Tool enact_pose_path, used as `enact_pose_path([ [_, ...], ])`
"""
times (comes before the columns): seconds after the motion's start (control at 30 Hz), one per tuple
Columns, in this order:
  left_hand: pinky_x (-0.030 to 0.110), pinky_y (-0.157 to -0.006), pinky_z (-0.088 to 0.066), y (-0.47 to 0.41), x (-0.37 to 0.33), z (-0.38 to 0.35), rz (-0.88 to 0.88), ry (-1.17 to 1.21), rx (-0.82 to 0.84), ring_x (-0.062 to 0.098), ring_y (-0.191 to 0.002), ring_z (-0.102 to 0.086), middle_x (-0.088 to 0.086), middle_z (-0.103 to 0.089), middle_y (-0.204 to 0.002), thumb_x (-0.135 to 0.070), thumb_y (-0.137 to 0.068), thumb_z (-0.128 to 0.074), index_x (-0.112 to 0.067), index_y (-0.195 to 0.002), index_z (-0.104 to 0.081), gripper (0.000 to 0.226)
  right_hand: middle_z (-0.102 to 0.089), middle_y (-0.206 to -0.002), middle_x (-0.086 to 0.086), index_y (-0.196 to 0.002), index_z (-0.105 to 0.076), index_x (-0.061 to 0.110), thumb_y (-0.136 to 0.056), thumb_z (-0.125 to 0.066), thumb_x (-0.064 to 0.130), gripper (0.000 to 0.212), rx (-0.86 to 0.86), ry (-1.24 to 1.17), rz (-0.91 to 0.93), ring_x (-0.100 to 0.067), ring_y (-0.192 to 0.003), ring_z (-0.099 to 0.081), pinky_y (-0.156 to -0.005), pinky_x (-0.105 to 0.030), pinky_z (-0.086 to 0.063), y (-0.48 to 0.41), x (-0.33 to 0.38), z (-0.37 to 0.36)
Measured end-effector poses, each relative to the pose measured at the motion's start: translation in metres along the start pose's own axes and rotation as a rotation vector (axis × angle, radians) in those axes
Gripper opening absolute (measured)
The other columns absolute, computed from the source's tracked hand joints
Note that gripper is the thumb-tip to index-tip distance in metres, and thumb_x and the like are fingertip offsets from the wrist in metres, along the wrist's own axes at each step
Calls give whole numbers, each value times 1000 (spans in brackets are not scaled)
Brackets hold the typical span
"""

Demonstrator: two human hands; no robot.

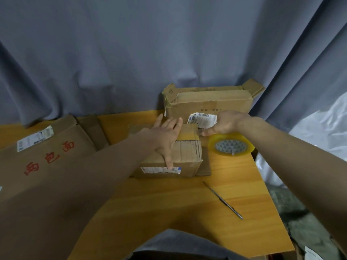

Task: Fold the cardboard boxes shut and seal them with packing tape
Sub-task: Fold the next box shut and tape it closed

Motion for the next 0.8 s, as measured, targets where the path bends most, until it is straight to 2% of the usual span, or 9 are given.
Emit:
enact_pose_path([
  [0.07,42,-110,18,-4,-6,-1,-7,0,-44,27,-146,8,15,8,-158,-67,-45,-82,-5,-143,28,160,-55,-130,-3,-132,-52,23,-66,-61,78,87,8,-12,-13,-25,-114,-52,-93,-38,-46,1,-2,0],
  [0.13,39,-117,3,-4,-6,-2,1,42,-40,27,-146,4,12,9,-159,-61,-47,-85,-6,-144,27,158,-55,-128,-3,-133,-51,23,-61,-60,82,93,30,-32,-30,-26,-114,-52,-95,-40,-45,1,-3,-3],
  [0.23,40,-118,-14,0,-4,-4,21,108,-10,26,-146,5,6,14,-158,-55,-48,-88,-9,-144,27,157,-57,-125,2,-131,-50,34,-31,-52,94,118,48,-40,-35,-24,-113,-53,-96,-44,-45,-6,-5,-12],
  [0.3,40,-117,-16,2,-4,-4,21,114,-4,26,-146,6,4,14,-158,-55,-48,-88,-11,-145,26,156,-57,-125,5,-131,-48,38,-22,-50,97,123,54,-58,-44,-23,-111,-54,-94,-43,-46,-22,-12,-21],
  [0.6,40,-116,-18,0,-2,-3,-1,82,-24,27,-145,1,5,7,-159,-56,-50,-86,-11,-149,17,150,-57,-126,5,-129,-49,39,-14,-58,96,128,79,-132,-1,-21,-112,-54,-97,-42,-46,-46,-18,-30],
  [0.8,40,-116,-19,0,-2,-4,-19,79,-32,26,-145,1,5,6,-158,-56,-49,-87,-10,-149,17,151,-60,-122,10,-122,-54,40,-22,-65,93,114,126,-208,-9,-20,-109,-56,-95,-42,-46,-60,-26,-43],
])
Point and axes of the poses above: each hand's wrist, its own y-axis away from the middle knuckle, its own z-axis out of the back of the hand, x = y × z, the point moved 2 cm from there along -y, towards the middle knuckle
